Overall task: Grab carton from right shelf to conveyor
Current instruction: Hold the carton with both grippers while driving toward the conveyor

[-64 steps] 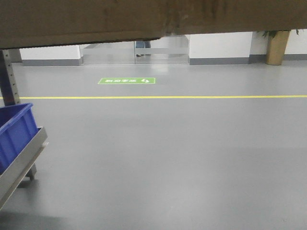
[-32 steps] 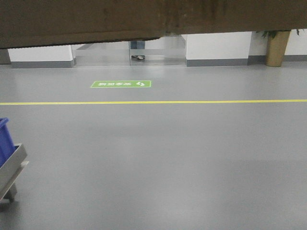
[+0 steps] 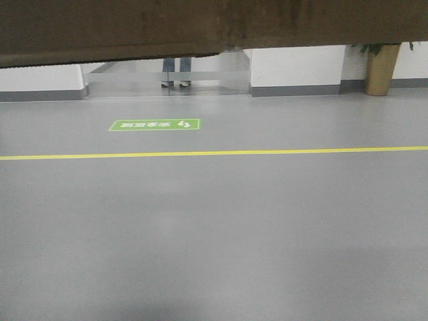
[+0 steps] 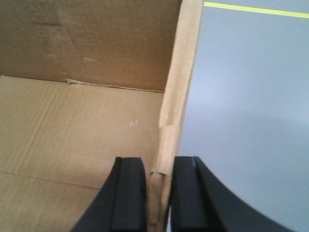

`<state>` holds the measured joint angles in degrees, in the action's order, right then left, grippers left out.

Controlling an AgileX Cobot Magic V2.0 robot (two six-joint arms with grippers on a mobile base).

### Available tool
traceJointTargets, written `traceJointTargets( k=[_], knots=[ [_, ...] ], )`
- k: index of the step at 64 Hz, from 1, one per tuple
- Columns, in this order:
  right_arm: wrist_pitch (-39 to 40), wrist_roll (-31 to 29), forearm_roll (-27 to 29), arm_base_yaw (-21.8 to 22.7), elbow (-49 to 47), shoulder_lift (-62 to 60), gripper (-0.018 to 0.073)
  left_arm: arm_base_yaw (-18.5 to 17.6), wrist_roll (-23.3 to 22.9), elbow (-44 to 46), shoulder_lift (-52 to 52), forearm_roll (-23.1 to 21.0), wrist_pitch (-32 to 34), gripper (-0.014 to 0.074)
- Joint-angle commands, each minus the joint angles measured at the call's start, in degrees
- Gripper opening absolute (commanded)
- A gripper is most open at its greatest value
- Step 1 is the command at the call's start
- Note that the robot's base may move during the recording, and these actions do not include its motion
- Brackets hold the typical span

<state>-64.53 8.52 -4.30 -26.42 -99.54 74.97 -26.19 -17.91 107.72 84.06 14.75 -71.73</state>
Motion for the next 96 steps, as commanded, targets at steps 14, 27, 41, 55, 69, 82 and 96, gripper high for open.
traceJointTargets(
  k=[14,27,41,55,69,82,96],
  knots=[
    [3.6,-0.9,0.1,0.1,-0.2,-0.7,-0.0067,-0.6,0.6,0.2,-0.9,0.4,1.8,-0.0018],
    [3.6,-0.9,0.1,0.1,-0.2,-0.7,-0.0067,-0.6,0.6,0.2,-0.9,1.0,1.8,-0.0018],
    [3.7,-0.9,0.1,0.1,-0.2,-0.7,-0.0067,-0.5,0.6,0.2,-0.9,1.5,1.8,-0.0018],
    [3.7,-0.9,0.1,0.1,-0.2,-0.7,-0.0067,-0.5,0.6,0.2,-0.9,2.5,1.8,-0.0018],
    [3.7,-0.9,0.1,0.1,-0.2,-0.7,-0.0067,-0.5,0.6,0.2,-0.9,2.5,1.8,-0.0018],
    [3.7,-0.9,0.1,0.1,-0.2,-0.7,-0.0067,-0.5,0.6,0.2,-0.9,3.1,1.8,-0.0018],
    [3.7,-0.9,0.1,0.1,-0.2,-0.7,-0.0067,-0.5,0.6,0.2,-0.9,5.2,1.8,-0.0018]
  ],
)
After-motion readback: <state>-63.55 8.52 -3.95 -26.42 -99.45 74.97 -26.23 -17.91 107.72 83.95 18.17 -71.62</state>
